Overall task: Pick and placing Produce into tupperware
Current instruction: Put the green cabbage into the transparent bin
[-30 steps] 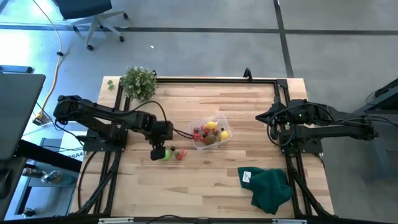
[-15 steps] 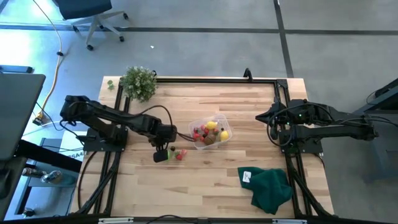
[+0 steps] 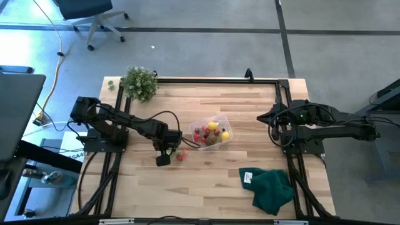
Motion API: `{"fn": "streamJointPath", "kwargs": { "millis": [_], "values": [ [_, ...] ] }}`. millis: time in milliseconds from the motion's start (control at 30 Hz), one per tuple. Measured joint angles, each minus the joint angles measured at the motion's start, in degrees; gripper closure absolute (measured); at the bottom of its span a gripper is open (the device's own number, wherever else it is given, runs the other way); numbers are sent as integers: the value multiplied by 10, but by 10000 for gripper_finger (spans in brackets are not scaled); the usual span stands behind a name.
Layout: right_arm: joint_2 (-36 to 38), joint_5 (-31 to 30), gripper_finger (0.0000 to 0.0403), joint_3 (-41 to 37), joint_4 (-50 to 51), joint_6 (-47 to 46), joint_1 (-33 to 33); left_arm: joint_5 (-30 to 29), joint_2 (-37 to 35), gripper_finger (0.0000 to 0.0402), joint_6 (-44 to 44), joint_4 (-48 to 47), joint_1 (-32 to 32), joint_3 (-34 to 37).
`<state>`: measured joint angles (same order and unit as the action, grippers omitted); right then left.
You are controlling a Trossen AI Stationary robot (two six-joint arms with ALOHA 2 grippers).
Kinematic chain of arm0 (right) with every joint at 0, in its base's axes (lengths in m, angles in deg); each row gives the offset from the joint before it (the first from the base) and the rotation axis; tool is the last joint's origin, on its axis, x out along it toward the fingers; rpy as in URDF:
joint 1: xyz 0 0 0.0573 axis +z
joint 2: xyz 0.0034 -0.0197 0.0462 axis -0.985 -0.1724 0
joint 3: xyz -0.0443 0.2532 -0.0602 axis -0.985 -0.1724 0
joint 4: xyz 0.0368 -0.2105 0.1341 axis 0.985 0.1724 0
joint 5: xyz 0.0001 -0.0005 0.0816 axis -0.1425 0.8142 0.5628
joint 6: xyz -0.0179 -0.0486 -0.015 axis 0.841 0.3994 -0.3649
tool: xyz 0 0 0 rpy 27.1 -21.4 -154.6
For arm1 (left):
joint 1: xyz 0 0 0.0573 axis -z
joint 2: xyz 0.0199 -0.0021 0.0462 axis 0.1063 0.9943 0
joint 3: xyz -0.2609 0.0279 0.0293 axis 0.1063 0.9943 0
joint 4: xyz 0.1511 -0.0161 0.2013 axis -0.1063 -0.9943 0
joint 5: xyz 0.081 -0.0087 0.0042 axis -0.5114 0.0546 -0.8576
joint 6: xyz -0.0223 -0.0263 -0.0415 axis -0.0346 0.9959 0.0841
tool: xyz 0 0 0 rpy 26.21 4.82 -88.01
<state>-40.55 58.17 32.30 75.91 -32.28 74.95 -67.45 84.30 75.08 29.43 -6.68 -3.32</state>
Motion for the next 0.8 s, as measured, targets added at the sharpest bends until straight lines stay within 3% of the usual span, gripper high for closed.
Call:
{"fn": "streamJointPath", "kwargs": {
  "millis": [800],
  "values": [
    [0,0,384,0,0,0,0,-34,16,62,31,7,0,0]
  ]
}}
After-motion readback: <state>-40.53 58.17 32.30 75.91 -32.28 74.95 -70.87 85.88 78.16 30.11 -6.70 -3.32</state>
